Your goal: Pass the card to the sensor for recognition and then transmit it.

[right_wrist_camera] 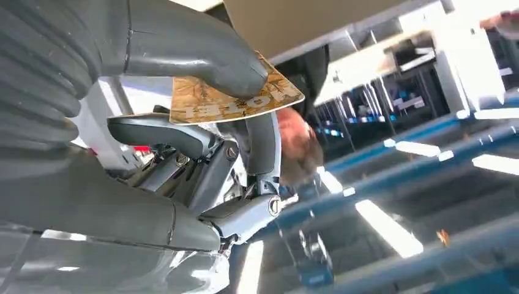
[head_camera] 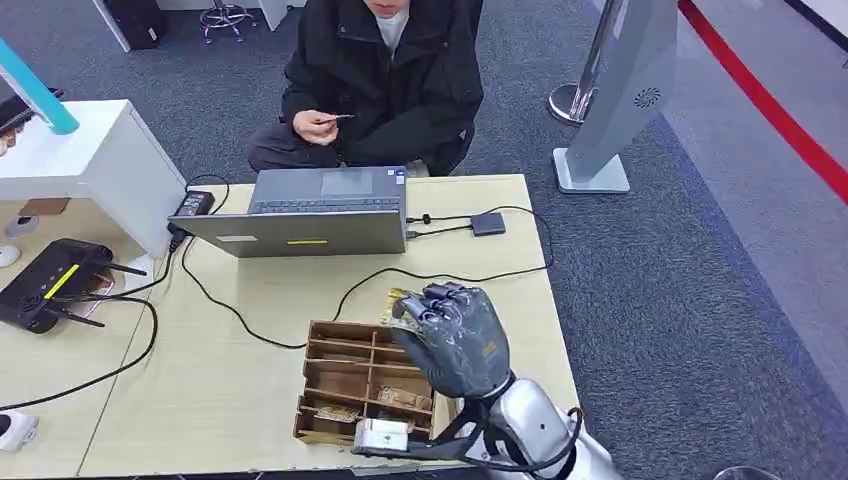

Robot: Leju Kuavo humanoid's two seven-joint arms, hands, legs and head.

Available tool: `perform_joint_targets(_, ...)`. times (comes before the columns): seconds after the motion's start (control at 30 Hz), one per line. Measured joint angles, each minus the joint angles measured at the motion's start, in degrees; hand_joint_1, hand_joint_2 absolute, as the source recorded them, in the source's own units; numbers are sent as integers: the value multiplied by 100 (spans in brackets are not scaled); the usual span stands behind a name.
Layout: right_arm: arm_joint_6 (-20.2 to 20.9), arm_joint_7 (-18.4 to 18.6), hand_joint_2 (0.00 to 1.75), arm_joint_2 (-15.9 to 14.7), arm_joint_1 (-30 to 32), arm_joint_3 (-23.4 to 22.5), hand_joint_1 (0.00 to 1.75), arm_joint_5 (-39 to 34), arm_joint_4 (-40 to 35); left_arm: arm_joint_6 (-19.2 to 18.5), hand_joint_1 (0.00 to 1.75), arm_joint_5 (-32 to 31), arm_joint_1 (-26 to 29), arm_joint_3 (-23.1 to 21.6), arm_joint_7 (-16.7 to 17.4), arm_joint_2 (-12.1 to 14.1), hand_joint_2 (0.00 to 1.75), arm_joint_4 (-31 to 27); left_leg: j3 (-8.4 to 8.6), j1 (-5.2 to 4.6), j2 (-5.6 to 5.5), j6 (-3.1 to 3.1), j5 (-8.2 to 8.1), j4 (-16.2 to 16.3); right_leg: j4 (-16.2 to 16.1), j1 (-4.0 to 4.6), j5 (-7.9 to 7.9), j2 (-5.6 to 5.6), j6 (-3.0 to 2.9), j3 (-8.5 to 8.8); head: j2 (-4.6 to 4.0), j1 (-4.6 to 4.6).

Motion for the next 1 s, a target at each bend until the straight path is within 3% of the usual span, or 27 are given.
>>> perform_joint_targets(0.57,-230,-120,175,-144,16,-114,175,-11,-549,31,0,0,1,0,-30,0,0,0,-1,0,0,0,0,0,0,0,0,0,0,0,0,0)
perform_joint_targets(1.0,7,-122,175,-149,-410,-251,175,-22,-350,11,0,-122,-20,0,-9,-4,0,0,-1,0,0,1,1,0,0,0,1,0,0,1,0,0)
